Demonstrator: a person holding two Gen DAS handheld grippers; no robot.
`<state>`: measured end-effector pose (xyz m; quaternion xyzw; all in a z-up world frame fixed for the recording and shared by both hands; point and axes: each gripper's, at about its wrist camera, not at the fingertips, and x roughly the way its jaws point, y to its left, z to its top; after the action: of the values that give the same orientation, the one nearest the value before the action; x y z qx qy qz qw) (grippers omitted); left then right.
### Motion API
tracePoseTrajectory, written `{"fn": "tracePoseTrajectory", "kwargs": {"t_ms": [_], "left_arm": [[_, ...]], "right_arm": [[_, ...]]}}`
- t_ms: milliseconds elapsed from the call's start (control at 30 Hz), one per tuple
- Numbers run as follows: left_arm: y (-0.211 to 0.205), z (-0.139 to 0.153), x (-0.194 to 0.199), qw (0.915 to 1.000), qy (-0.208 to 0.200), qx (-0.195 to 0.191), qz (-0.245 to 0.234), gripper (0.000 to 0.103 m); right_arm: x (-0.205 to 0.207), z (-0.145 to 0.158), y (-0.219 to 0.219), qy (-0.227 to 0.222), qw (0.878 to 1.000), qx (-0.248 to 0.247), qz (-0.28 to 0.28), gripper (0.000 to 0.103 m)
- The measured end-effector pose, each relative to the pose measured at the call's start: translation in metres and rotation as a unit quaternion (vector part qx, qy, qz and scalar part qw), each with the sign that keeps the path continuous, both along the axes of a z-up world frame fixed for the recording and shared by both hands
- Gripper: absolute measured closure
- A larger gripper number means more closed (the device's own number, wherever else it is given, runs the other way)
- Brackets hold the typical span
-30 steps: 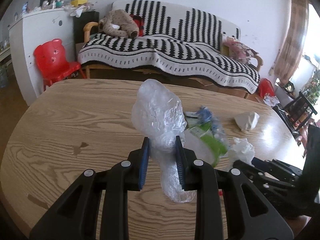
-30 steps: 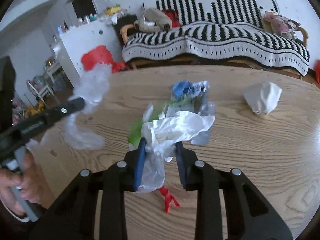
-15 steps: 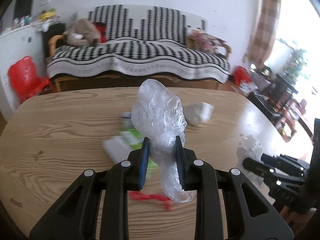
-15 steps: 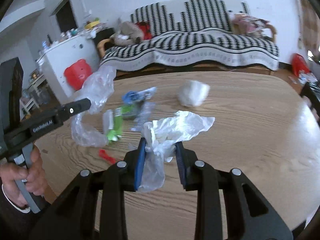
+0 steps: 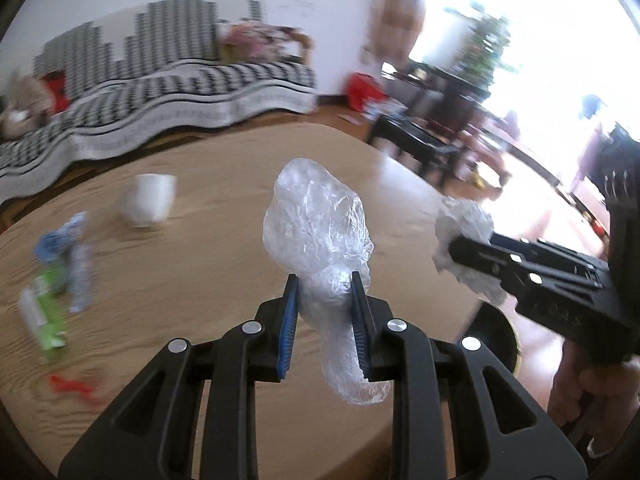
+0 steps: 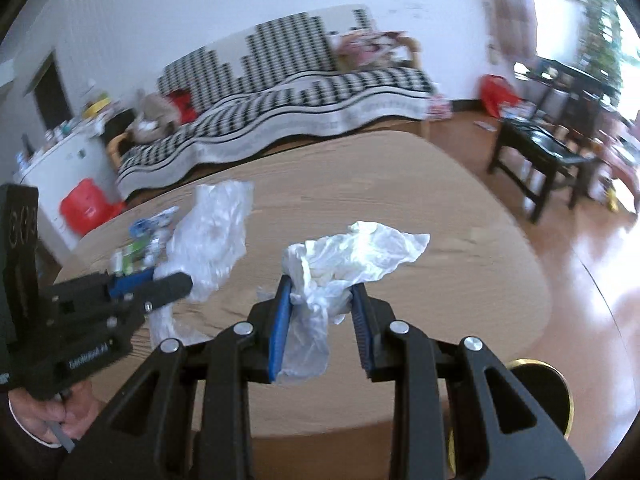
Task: Collect trash
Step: 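Carry both plastic bags over the bin and open both tools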
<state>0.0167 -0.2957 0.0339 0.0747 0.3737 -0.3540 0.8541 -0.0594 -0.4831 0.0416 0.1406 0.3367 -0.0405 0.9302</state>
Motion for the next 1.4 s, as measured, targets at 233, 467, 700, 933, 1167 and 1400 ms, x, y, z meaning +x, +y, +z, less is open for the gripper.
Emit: {"fn": "tracePoseTrajectory", "kwargs": {"t_ms": [233, 467, 700, 933, 1167, 1400], "left_arm": [[-0.091, -0.026, -0.049, 0.9952, 0.013, 0.011, -0.097, 0.079], [-0.154, -0.061, -0.080, 0.9849, 0.051, 0.024, -0.164, 0.079], [-0.207, -0.105, -0.110, 0.9709, 0.082, 0.054, -0.219, 0.079], [-0.237, -0.139, -0.122, 0.9631, 0.101, 0.081, -0.235, 0.079], [-0.250, -0.149, -0.124, 0.9611, 0.112, 0.085, -0.238, 0.079], [-0.250, -0.150, -0.125, 0.9607, 0.118, 0.084, -0.237, 0.079]], "right_arm": [[-0.079, -0.022, -0.090, 0.014, 0.996, 0.007, -0.092, 0.074], [-0.144, -0.053, -0.156, 0.047, 0.985, 0.025, -0.162, 0.073], [-0.180, -0.100, -0.195, 0.116, 0.970, 0.060, -0.204, 0.073], [-0.184, -0.123, -0.205, 0.152, 0.960, 0.084, -0.221, 0.073], [-0.177, -0.122, -0.201, 0.158, 0.960, 0.083, -0.215, 0.072], [-0.176, -0.125, -0.205, 0.159, 0.959, 0.086, -0.220, 0.072]]}}
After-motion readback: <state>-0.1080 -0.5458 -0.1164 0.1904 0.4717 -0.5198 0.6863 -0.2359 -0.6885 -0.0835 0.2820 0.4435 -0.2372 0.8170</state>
